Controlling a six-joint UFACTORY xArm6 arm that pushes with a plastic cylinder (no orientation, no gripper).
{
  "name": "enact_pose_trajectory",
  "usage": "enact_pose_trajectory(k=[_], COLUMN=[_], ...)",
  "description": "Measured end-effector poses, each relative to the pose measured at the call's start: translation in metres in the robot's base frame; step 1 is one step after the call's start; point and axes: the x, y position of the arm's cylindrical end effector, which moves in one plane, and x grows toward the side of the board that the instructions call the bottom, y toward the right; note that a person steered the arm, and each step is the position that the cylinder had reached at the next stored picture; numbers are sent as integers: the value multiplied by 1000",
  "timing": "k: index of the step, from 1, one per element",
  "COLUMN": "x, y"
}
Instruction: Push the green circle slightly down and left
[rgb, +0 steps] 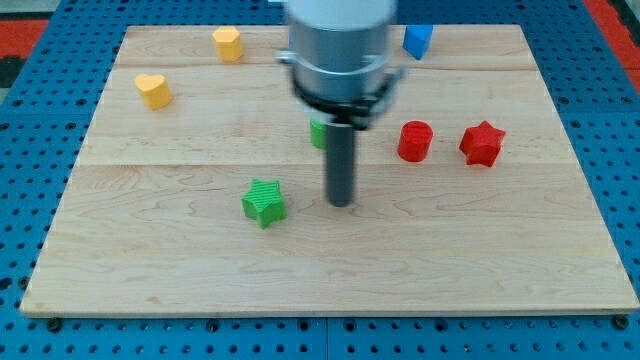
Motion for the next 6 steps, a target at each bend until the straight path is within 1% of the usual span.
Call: enact_pose_trajectory(k=[1,2,3,4,5,6], x=[10,-44,-88,-139,-127,-89], y=[53,-26,-88,-71,-33,-40])
